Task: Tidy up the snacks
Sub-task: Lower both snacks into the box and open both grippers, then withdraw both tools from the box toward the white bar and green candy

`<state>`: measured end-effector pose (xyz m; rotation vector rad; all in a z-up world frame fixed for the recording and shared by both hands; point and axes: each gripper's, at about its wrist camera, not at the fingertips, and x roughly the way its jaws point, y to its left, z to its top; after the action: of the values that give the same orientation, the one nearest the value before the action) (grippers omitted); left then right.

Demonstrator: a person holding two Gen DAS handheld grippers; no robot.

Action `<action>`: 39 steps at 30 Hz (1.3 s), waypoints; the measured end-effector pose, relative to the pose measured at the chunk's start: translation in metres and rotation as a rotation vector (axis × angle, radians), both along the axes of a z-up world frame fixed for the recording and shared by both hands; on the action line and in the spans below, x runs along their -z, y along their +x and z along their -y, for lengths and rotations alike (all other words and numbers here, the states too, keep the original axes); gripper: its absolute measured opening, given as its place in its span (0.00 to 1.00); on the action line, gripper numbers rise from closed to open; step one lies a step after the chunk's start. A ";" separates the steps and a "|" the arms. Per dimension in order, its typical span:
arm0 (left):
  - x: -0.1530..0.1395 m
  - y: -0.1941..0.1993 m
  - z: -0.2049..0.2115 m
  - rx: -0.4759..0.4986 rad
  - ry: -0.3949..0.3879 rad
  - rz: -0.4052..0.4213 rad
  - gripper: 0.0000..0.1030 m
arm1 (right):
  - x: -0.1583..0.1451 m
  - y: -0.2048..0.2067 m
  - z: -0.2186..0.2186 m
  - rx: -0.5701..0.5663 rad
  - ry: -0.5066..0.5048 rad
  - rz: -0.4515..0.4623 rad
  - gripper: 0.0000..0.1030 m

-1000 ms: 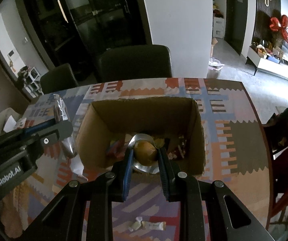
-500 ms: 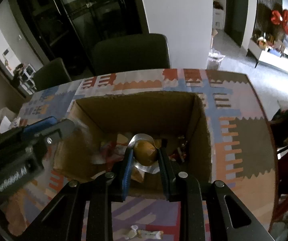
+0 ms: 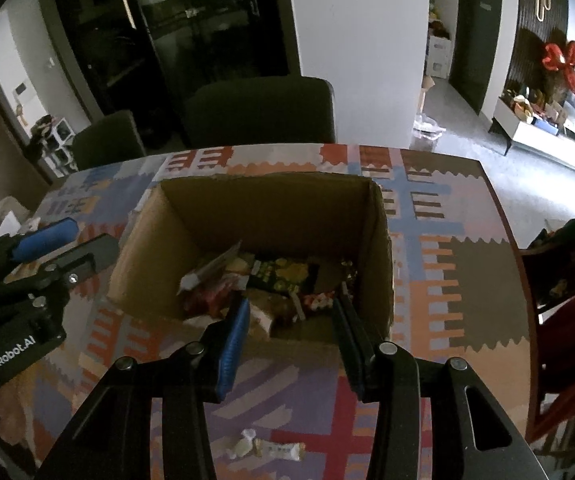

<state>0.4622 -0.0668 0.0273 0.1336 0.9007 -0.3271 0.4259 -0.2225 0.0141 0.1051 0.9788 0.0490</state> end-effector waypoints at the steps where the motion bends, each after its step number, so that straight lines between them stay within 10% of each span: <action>1: 0.000 -0.003 -0.001 0.003 -0.006 -0.003 0.54 | -0.002 -0.004 -0.001 -0.002 0.005 0.007 0.43; 39: 0.086 -0.123 0.001 0.134 0.035 -0.181 0.54 | 0.070 -0.113 -0.022 -0.188 -0.059 -0.109 0.43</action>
<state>0.3390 -0.0682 -0.0590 0.1999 1.0797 -0.4534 0.3125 -0.2004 -0.0556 -0.0393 1.0965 0.1887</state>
